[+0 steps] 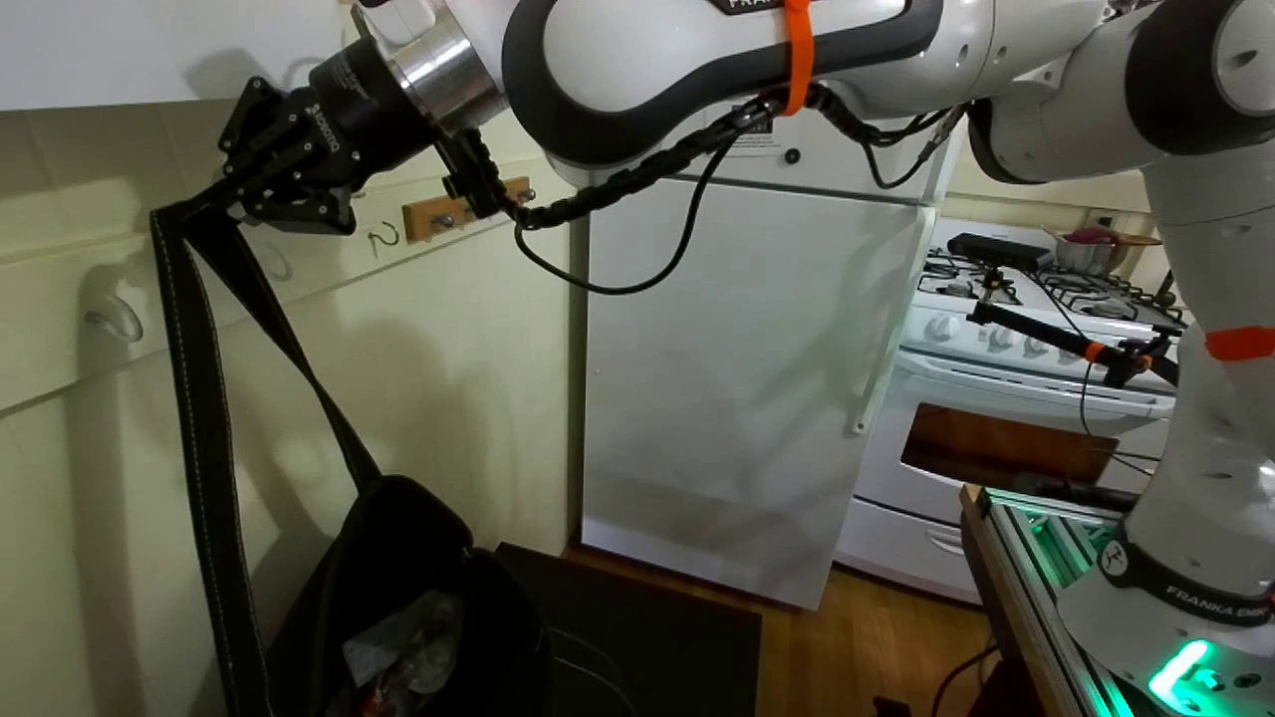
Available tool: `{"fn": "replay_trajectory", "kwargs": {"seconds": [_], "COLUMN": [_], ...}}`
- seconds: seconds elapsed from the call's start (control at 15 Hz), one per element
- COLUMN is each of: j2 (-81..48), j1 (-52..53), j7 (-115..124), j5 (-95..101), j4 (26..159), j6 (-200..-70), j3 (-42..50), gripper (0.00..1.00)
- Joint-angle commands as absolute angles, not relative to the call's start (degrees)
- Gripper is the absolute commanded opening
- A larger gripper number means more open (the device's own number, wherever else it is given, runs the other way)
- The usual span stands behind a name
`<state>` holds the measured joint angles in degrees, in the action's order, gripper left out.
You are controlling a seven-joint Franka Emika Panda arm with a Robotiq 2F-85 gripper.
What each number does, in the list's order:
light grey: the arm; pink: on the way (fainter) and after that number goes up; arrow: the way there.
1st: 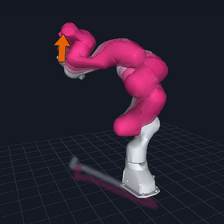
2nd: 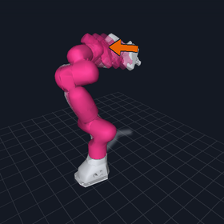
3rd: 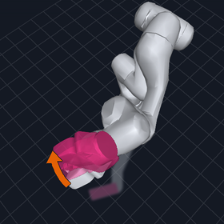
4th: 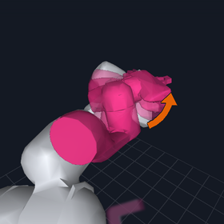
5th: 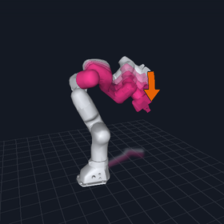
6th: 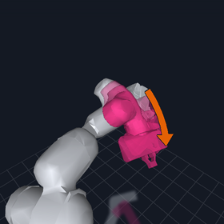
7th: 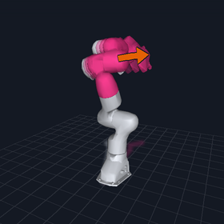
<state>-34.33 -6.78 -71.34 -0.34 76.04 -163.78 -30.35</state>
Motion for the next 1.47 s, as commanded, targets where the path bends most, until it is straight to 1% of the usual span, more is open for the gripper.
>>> {"fn": "replay_trajectory", "kwargs": {"seconds": [0.0,0.93,1.4], "j2": [-36.76,-43.22,-46.15], "j1": [-5.90,-2.43,-1.74], "j7": [-72.51,-72.72,-74.49], "j5": [-0.17,1.18,1.11], "j4": [70.96,62.77,58.24], "j6": [-162.02,-159.68,-155.76], "j3": [-31.19,-29.54,-30.05], "gripper": [0.02,0.02,0.02]}}
